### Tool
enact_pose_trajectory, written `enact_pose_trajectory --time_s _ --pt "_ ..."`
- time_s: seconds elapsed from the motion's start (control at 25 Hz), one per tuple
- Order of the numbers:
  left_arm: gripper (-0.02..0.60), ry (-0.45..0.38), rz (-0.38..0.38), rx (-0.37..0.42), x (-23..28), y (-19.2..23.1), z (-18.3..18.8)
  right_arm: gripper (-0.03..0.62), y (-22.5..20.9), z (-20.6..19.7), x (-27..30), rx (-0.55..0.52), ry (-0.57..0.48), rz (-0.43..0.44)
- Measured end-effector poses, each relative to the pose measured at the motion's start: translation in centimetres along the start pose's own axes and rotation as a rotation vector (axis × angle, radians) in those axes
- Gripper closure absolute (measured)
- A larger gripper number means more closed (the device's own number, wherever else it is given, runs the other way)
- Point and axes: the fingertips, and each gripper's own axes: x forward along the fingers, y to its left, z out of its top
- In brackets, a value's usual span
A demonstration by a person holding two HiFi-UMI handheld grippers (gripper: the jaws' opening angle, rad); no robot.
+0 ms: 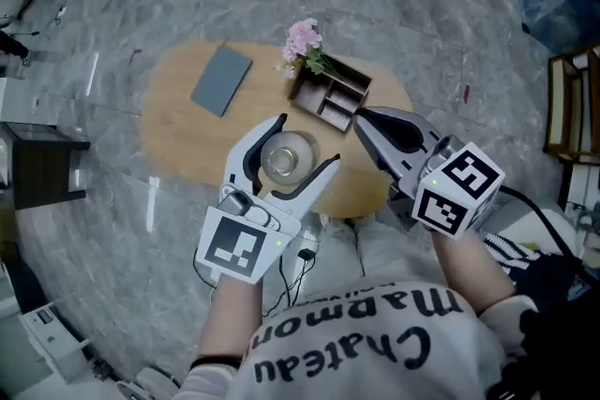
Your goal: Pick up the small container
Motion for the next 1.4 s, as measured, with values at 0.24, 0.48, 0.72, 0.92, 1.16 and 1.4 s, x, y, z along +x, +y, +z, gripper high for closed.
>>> enact_pose_trajectory --time_s 0.24,0.48,0.72,0.92,1.16,1.4 --pt "0.229 -0.125 0.05 0.014 -2.2 1.2 9.1 0.58 4.0 9.7 -1.8 -0.151 -0.094 0.012" --pt "0.229 -0.24 0.057 0.073 -5.7 0.2 16.5 0.58 8.9 15.4 -5.0 -0.225 -0.172 0.01" --pt "0.229 -0.294 0.056 0.139 -9.3 -1.6 21.3 0.58 13.4 18.5 -7.5 -0.312 -0.24 0.01" --pt "0.229 -0.296 0.064 0.13 -11.5 -2.6 22.8 0.58 15.1 20.0 -9.6 -0.338 -0.291 0.004" --pt "0.229 -0.294 0.089 0.053 -12.7 -2.5 21.7 0.58 14.9 19.3 -10.5 -0.341 -0.284 -0.016" --pt "0.229 -0.296 0.12 0.0 -13.5 -2.8 19.8 0.58 14.9 17.6 -10.8 -0.359 -0.262 0.002"
